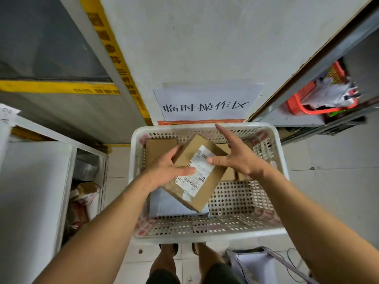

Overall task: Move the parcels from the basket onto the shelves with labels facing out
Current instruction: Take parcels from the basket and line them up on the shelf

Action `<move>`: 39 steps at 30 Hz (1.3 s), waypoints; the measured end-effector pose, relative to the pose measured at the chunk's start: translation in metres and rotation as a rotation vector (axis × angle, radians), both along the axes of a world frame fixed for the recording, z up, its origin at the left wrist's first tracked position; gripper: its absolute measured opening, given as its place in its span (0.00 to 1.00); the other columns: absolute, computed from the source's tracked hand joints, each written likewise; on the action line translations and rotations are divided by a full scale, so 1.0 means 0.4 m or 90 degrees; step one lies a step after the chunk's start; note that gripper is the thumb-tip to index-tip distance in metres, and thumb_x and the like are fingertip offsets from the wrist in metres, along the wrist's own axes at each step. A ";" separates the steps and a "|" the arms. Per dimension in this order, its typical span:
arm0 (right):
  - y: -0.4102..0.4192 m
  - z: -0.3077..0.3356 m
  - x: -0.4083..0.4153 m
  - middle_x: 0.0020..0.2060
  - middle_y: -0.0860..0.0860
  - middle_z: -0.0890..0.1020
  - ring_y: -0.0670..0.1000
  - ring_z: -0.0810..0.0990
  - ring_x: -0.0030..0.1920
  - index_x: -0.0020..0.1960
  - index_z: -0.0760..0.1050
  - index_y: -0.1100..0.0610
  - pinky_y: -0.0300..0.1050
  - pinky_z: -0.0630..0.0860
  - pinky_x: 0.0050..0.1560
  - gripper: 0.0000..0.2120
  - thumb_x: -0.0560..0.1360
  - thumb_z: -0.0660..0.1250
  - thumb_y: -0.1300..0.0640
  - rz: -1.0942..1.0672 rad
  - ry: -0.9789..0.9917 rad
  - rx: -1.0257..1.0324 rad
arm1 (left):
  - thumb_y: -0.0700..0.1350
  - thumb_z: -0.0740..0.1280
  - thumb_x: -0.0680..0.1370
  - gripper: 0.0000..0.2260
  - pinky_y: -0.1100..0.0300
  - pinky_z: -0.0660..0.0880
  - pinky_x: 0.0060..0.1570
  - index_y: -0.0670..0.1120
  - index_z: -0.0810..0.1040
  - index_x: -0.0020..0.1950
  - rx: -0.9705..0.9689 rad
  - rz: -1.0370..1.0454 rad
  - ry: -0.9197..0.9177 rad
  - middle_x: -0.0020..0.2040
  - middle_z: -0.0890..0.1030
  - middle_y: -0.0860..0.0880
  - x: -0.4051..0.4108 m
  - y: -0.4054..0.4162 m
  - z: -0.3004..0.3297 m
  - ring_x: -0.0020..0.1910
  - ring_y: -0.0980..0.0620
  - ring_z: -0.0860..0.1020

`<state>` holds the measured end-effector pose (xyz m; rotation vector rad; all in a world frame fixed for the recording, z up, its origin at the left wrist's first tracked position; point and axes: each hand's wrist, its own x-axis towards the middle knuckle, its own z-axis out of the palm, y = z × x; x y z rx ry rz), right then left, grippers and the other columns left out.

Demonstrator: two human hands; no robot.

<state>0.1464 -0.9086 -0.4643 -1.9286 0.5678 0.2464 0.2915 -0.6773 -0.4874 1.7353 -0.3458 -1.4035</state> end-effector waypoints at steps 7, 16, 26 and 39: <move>-0.020 0.067 0.095 0.70 0.59 0.80 0.64 0.79 0.69 0.76 0.72 0.57 0.58 0.76 0.71 0.27 0.78 0.71 0.65 0.212 0.101 0.372 | 0.64 0.86 0.57 0.51 0.56 0.72 0.70 0.68 0.68 0.77 0.041 -0.362 -0.165 0.70 0.77 0.66 0.104 -0.067 0.134 0.68 0.59 0.75; 0.088 -0.122 -0.063 0.50 0.59 0.86 0.59 0.83 0.54 0.65 0.81 0.61 0.58 0.83 0.49 0.29 0.69 0.80 0.49 -0.427 0.127 0.515 | 0.70 0.71 0.74 0.49 0.44 0.60 0.80 0.54 0.50 0.86 0.202 0.125 -0.245 0.86 0.55 0.51 0.022 0.031 -0.004 0.84 0.45 0.57; 0.186 -0.115 -0.121 0.67 0.67 0.79 0.64 0.81 0.66 0.72 0.70 0.66 0.60 0.79 0.65 0.39 0.69 0.83 0.51 -0.436 0.090 0.613 | 0.52 0.79 0.73 0.33 0.36 0.77 0.62 0.62 0.70 0.76 -0.045 0.352 0.178 0.64 0.85 0.53 -0.133 0.081 -0.025 0.65 0.46 0.81; 0.173 0.083 -0.030 0.67 0.58 0.83 0.68 0.79 0.68 0.82 0.63 0.38 0.69 0.76 0.65 0.35 0.79 0.73 0.48 -0.107 0.048 0.463 | 0.42 0.80 0.71 0.38 0.43 0.78 0.59 0.57 0.71 0.78 -0.136 0.380 0.077 0.66 0.84 0.49 -0.087 0.208 0.174 0.64 0.42 0.83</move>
